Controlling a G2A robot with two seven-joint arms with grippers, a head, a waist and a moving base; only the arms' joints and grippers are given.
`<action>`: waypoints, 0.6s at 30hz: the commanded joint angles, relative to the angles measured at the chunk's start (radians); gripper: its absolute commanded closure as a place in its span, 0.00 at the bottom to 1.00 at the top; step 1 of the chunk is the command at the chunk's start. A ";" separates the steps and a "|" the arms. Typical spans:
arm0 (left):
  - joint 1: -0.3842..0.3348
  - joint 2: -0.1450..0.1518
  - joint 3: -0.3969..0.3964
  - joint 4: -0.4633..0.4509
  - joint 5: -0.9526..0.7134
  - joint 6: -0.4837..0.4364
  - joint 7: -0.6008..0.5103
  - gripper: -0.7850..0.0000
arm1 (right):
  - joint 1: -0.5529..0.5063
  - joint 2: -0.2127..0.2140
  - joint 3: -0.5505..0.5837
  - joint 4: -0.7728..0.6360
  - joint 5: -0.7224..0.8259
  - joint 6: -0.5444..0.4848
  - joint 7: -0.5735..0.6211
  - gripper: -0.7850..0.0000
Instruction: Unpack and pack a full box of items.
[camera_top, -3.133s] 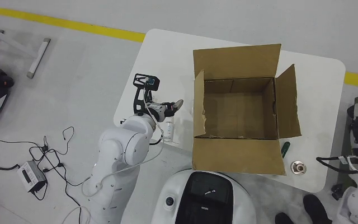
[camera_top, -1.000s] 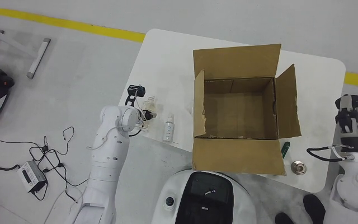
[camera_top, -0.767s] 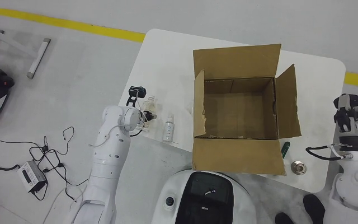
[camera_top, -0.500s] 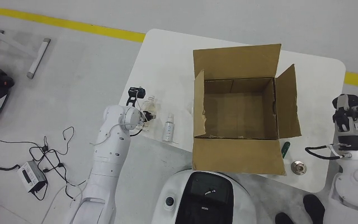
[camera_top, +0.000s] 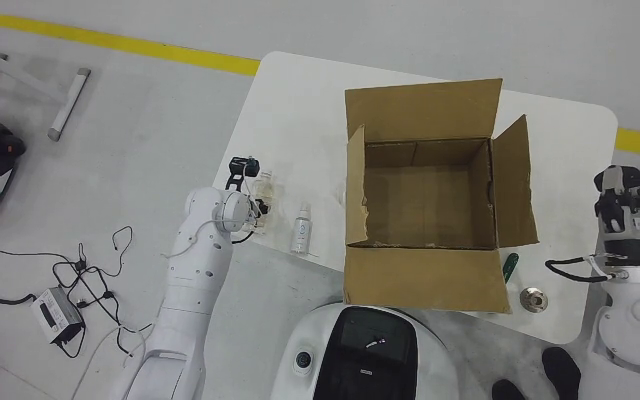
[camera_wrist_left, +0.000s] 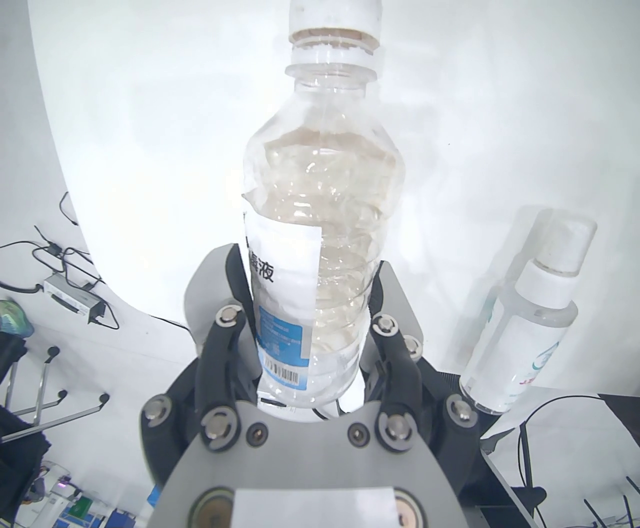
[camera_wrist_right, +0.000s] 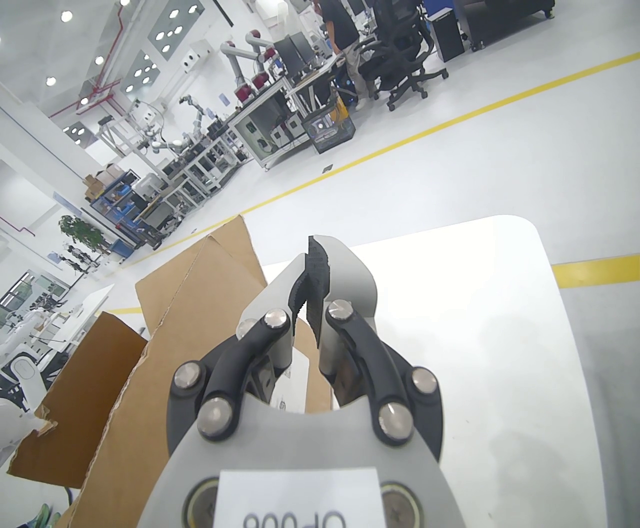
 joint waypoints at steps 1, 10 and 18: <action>-0.001 0.001 0.002 0.004 -0.002 0.000 0.001 0.57 | -0.001 0.002 -0.001 -0.001 0.001 0.002 -0.001 1.00; 0.018 0.009 0.002 -0.093 -0.010 0.004 -0.005 1.00 | -0.002 0.010 -0.010 -0.004 0.007 0.018 -0.002 1.00; 0.063 0.020 -0.056 -0.378 -0.083 0.028 -0.076 1.00 | -0.009 0.015 -0.033 -0.007 0.006 0.028 -0.009 1.00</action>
